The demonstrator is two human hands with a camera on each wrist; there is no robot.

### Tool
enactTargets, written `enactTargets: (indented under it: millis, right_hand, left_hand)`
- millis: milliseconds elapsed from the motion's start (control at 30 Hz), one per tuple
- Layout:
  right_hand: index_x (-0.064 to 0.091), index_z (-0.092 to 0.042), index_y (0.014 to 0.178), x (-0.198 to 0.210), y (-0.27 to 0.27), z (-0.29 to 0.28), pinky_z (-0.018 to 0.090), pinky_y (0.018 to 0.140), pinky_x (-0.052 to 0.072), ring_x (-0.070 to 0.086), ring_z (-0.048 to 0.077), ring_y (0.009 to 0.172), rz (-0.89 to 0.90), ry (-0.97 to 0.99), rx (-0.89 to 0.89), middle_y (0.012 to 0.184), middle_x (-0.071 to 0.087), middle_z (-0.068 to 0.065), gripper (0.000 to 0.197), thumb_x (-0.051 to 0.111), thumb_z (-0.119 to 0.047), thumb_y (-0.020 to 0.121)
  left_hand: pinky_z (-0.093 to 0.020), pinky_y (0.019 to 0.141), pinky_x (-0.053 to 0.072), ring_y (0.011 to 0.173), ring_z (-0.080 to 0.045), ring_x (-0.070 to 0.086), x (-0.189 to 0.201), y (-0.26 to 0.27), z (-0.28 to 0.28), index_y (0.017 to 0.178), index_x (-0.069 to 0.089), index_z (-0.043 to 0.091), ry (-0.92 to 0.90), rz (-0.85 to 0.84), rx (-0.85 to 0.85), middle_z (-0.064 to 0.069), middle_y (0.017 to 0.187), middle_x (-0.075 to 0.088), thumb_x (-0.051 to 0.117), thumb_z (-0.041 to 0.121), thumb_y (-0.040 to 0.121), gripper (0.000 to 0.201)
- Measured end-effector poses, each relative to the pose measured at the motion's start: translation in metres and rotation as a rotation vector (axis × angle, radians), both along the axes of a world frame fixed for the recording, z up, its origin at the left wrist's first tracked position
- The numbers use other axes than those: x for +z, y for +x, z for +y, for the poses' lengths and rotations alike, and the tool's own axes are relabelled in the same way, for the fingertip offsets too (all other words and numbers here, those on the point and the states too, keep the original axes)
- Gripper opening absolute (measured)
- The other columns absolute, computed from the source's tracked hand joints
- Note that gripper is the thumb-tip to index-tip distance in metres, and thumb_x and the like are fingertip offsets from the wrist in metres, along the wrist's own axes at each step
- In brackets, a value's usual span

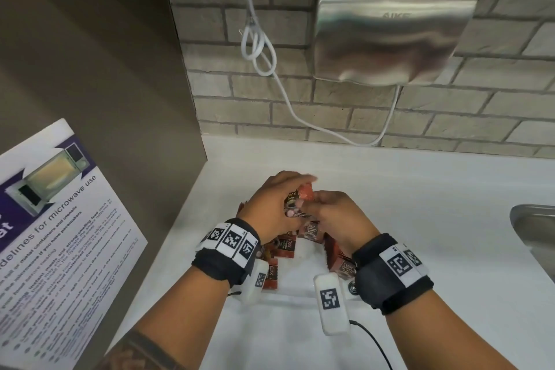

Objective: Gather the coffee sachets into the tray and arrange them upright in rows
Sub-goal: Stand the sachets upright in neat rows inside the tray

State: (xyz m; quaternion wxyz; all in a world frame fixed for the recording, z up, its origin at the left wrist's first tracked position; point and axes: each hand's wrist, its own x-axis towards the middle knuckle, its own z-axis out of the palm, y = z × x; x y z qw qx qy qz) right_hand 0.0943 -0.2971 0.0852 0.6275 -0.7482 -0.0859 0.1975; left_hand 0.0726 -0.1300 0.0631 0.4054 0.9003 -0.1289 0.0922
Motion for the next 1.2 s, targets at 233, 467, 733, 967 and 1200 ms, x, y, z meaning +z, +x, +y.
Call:
enactTargets:
  millis: [233, 467, 733, 967, 1200]
  right_hand:
    - [0.073, -0.015, 0.114, 0.008, -0.006, -0.007, 0.02, 0.065, 0.046, 0.068, 0.013, 0.099, 0.153, 0.211, 0.08, 0.112, 0.075, 0.001, 0.025, 0.065, -0.029, 0.095]
    - [0.071, -0.018, 0.115, 0.001, -0.013, -0.006, 0.018, 0.065, 0.053, 0.072, 0.008, 0.083, -0.065, 0.064, 0.037, 0.099, 0.077, 0.001, 0.023, 0.07, -0.02, 0.092]
    - [0.071, -0.031, 0.099, 0.021, 0.007, -0.021, 0.011, 0.073, 0.047, 0.064, 0.002, 0.083, -0.468, -0.268, -0.03, 0.093, 0.069, -0.011, 0.014, 0.075, -0.027, 0.087]
    - [0.076, -0.026, 0.085, 0.032, 0.019, -0.02, 0.034, 0.084, 0.058, 0.07, 0.014, 0.081, -0.432, -0.318, 0.073, 0.083, 0.076, -0.004, 0.008, 0.076, -0.018, 0.086]
    - [0.076, -0.022, 0.085, 0.043, 0.019, -0.019, 0.002, 0.064, 0.042, 0.065, -0.002, 0.072, -0.491, -0.387, 0.115, 0.081, 0.075, -0.009, 0.002, 0.076, -0.021, 0.087]
  left_hand:
    - [-0.051, 0.103, 0.05, 0.128, -0.029, 0.059, 0.004, -0.004, 0.003, 0.156, 0.025, 0.028, -1.097, 0.554, -0.034, -0.014, 0.148, 0.051, 0.092, 0.031, 0.067, 0.112]
    - [-0.047, 0.096, 0.055, 0.122, -0.03, 0.063, 0.01, -0.007, -0.008, 0.137, 0.06, 0.01, -1.148, 0.606, -0.154, -0.013, 0.136, 0.063, 0.059, 0.007, 0.095, 0.042]
    - [-0.034, 0.073, 0.06, 0.093, -0.022, 0.068, -0.004, -0.011, -0.009, 0.125, 0.063, 0.011, -0.886, 0.563, -0.109, -0.007, 0.1, 0.067, 0.063, 0.007, 0.096, 0.029]
    - [-0.03, 0.066, 0.059, 0.09, -0.019, 0.072, -0.003, -0.009, -0.007, 0.113, 0.069, 0.025, -0.774, 0.483, -0.082, -0.001, 0.095, 0.071, 0.079, 0.008, 0.085, 0.034]
    - [-0.03, 0.057, 0.056, 0.079, -0.025, 0.07, -0.008, -0.006, -0.004, 0.109, 0.07, 0.028, -0.647, 0.39, -0.049, -0.003, 0.09, 0.074, 0.087, 0.013, 0.077, 0.039]
